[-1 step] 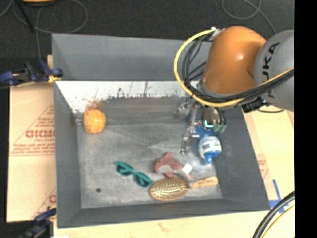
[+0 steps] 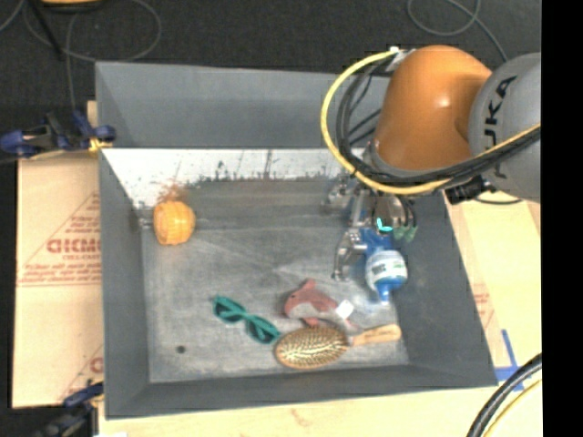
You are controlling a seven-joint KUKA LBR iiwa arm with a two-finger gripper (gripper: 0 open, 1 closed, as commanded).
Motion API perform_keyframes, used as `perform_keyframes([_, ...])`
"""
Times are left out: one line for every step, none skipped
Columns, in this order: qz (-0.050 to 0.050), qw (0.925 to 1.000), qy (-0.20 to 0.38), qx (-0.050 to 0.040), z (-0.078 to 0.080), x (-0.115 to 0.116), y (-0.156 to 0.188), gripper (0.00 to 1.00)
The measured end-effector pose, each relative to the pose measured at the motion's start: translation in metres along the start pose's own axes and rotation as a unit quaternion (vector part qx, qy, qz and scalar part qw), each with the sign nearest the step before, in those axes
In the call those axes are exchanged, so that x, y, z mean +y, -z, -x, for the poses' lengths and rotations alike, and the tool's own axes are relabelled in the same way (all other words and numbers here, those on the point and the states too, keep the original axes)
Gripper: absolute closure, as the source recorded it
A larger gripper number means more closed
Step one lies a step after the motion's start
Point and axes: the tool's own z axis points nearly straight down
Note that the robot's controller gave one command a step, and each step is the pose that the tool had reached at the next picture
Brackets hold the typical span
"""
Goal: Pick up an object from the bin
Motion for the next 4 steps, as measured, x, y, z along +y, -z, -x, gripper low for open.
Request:
perform_keyframes([0.000,1.0000,0.001,-0.0032,-0.015,0.002,-0.046,0.00])
perform_keyframes([0.001,1.0000,0.002,-0.0017,-0.038,0.027,-0.156,1.00])
perform_keyframes([0.001,1.0000,0.002,-0.0017,-0.038,0.027,-0.156,1.00])
perform_keyframes([-0.001,0.9884,0.152,0.0011,-0.065,0.059,-0.009,1.00])
